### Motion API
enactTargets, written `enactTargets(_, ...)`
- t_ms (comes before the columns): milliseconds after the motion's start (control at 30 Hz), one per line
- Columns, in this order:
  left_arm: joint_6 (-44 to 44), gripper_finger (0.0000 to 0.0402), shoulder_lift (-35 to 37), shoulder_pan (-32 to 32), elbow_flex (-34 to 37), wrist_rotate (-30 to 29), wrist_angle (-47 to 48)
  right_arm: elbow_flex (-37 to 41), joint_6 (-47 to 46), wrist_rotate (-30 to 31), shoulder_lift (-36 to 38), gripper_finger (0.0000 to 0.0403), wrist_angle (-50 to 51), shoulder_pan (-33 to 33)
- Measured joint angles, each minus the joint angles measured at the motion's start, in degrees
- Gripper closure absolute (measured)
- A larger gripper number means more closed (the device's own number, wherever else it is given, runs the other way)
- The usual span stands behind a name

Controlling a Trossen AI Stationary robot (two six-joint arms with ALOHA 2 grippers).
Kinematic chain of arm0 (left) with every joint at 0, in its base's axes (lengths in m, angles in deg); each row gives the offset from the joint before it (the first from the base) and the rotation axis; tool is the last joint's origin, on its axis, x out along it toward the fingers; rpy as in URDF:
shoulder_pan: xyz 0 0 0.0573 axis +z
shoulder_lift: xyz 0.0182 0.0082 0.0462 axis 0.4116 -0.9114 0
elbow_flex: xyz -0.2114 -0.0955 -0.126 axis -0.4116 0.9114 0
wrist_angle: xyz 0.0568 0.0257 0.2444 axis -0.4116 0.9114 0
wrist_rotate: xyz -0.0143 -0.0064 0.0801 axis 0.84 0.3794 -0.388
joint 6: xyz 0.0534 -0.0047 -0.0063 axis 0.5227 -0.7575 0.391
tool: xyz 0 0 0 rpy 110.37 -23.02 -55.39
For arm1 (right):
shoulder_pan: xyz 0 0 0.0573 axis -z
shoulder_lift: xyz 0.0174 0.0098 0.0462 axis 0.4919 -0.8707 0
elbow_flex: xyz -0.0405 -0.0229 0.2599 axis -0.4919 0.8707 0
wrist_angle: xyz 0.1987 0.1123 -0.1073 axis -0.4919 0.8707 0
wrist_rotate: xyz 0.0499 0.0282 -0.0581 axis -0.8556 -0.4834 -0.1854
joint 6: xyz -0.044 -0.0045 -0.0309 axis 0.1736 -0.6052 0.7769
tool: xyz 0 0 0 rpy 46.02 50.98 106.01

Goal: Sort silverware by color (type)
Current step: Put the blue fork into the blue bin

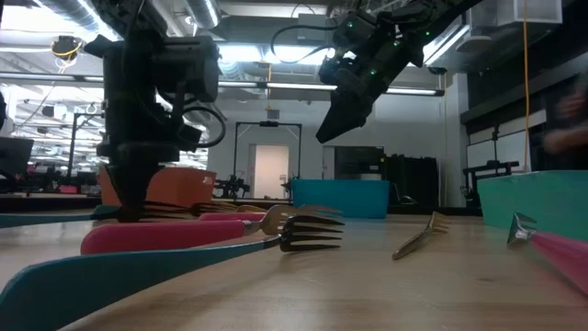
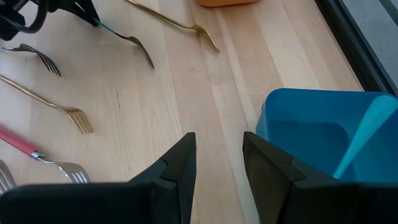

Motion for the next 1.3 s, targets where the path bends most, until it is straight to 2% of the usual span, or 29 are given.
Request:
enactTargets(133,4.3,0.0397,0.1,0.0,-0.8,-1.1,-0.6,0.0,0.1,-0.1,0.0,0.0278,-0.7,-0.6)
enactTargets(300,16.2,0.0399,0.1,0.3,-5.3,-6.5,-2.2,0.0,5.2,-0.1,0.0,0.0278,-2.6,-3.3)
enactTargets(467,28.9,0.04,0.1,0.7,-9.4,-6.9,-5.5,0.0,10.7,-0.1,0.0,0.0278,-5.3,-7.4)
enactTargets(600,33.9,0.04,0.1,1.0,-11.8,-6.5,-7.8,0.0,12.3,-0.1,0.0,0.0278,-7.0,-10.5)
enactTargets(767,35.8,0.0401,0.1,1.3,-13.3,-6.4,-11.2,0.0,15.5,0.5,0.0,0.0278,-7.0,-13.9)
enactTargets(1033,35.9,0.0401,0.1,1.3,-13.4,-6.0,-18.0,0.0,18.7,7.7,0.0,0.0278,-8.8,-16.9)
enactTargets(1300,35.8,0.0401,0.2,1.3,-13.4,-6.0,-22.9,0.0,18.8,7.9,0.0,0.0278,-9.4,-16.7)
